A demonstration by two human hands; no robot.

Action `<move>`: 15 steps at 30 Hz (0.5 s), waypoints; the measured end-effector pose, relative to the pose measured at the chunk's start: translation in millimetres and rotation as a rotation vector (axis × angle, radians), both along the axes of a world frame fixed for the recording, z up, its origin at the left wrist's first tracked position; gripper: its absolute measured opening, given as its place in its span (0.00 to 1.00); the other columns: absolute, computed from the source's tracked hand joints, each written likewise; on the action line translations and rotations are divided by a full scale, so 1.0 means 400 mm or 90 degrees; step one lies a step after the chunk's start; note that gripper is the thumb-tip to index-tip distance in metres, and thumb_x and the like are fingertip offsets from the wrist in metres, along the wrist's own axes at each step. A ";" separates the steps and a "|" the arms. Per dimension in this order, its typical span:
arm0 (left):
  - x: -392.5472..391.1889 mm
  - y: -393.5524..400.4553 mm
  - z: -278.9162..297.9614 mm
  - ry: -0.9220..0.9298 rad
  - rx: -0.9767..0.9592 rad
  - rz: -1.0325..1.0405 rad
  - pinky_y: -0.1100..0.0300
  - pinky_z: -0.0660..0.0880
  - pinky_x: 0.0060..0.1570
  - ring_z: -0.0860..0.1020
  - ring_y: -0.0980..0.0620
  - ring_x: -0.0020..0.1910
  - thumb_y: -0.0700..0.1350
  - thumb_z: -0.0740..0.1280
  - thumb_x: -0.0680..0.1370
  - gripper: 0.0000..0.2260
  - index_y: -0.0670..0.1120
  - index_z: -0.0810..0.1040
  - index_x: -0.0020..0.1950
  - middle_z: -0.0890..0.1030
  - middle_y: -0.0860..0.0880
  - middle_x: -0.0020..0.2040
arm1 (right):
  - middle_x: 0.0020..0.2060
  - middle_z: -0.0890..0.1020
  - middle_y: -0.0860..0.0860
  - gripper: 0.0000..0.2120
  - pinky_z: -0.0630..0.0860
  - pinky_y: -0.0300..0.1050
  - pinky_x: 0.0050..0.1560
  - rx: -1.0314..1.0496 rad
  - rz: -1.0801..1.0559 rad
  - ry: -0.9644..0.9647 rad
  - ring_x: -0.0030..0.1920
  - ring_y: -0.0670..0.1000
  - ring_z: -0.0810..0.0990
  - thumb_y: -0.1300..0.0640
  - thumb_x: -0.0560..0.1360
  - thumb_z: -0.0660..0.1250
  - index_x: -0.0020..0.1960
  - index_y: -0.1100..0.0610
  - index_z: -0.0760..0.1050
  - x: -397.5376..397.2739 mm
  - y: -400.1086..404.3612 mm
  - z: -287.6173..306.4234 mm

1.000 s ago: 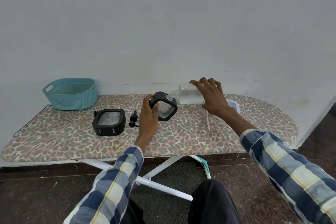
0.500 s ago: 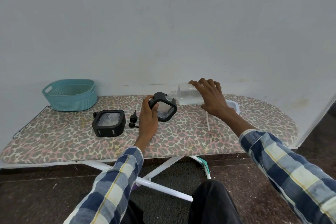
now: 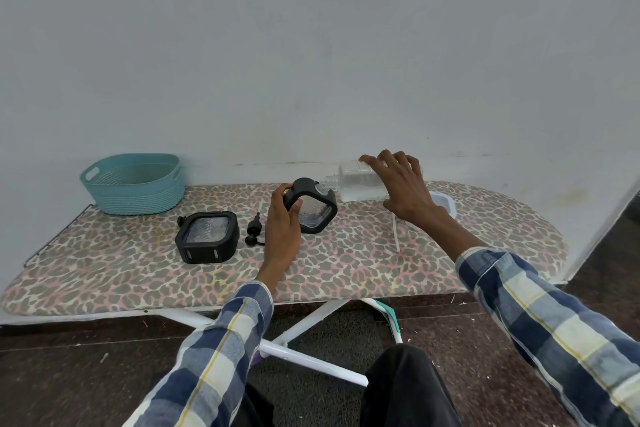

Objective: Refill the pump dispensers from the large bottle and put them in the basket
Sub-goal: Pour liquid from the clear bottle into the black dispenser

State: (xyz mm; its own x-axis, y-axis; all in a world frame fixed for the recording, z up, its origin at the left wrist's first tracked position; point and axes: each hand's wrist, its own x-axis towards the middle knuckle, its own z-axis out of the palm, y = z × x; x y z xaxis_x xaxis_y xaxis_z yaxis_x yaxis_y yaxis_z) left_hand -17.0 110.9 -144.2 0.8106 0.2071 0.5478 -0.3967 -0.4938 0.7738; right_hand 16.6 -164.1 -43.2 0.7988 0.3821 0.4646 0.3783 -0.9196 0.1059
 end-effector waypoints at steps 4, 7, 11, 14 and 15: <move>0.002 0.001 -0.002 -0.002 0.003 0.001 0.42 0.81 0.60 0.79 0.48 0.65 0.64 0.56 0.88 0.21 0.57 0.63 0.78 0.77 0.51 0.71 | 0.63 0.72 0.51 0.53 0.65 0.56 0.70 -0.003 -0.002 -0.004 0.63 0.58 0.72 0.69 0.59 0.79 0.78 0.46 0.62 0.000 -0.001 -0.001; 0.004 0.001 -0.003 0.002 -0.001 -0.001 0.43 0.81 0.61 0.79 0.49 0.65 0.62 0.56 0.88 0.20 0.57 0.62 0.78 0.76 0.51 0.71 | 0.63 0.72 0.50 0.53 0.65 0.56 0.70 -0.003 -0.003 -0.005 0.63 0.57 0.72 0.69 0.59 0.79 0.78 0.46 0.62 0.001 -0.001 -0.001; 0.002 0.001 -0.002 0.001 -0.007 -0.003 0.43 0.81 0.60 0.80 0.50 0.64 0.60 0.57 0.88 0.18 0.58 0.63 0.77 0.77 0.52 0.70 | 0.63 0.72 0.50 0.53 0.65 0.56 0.70 -0.006 -0.004 -0.006 0.63 0.57 0.72 0.69 0.59 0.79 0.78 0.46 0.62 0.002 -0.001 0.000; 0.001 0.000 0.000 -0.003 -0.008 -0.005 0.42 0.81 0.59 0.80 0.50 0.63 0.61 0.57 0.88 0.18 0.58 0.63 0.77 0.77 0.52 0.69 | 0.64 0.72 0.51 0.54 0.65 0.56 0.70 -0.006 -0.004 -0.006 0.63 0.58 0.72 0.69 0.59 0.79 0.78 0.46 0.62 0.003 -0.002 0.001; 0.001 0.000 -0.001 -0.003 -0.009 -0.007 0.42 0.81 0.59 0.80 0.49 0.64 0.62 0.56 0.88 0.19 0.58 0.63 0.77 0.77 0.52 0.70 | 0.63 0.72 0.51 0.54 0.65 0.56 0.70 -0.006 -0.004 -0.006 0.63 0.58 0.72 0.69 0.58 0.79 0.78 0.46 0.62 0.003 -0.001 0.001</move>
State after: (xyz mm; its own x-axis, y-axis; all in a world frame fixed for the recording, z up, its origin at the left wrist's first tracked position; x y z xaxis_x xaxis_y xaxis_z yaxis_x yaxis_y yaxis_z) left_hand -16.6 110.9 -144.6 0.8099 0.2069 0.5489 -0.4057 -0.4782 0.7789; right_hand 17.8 -164.6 -43.0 0.7965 0.3817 0.4689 0.3719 -0.9208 0.1177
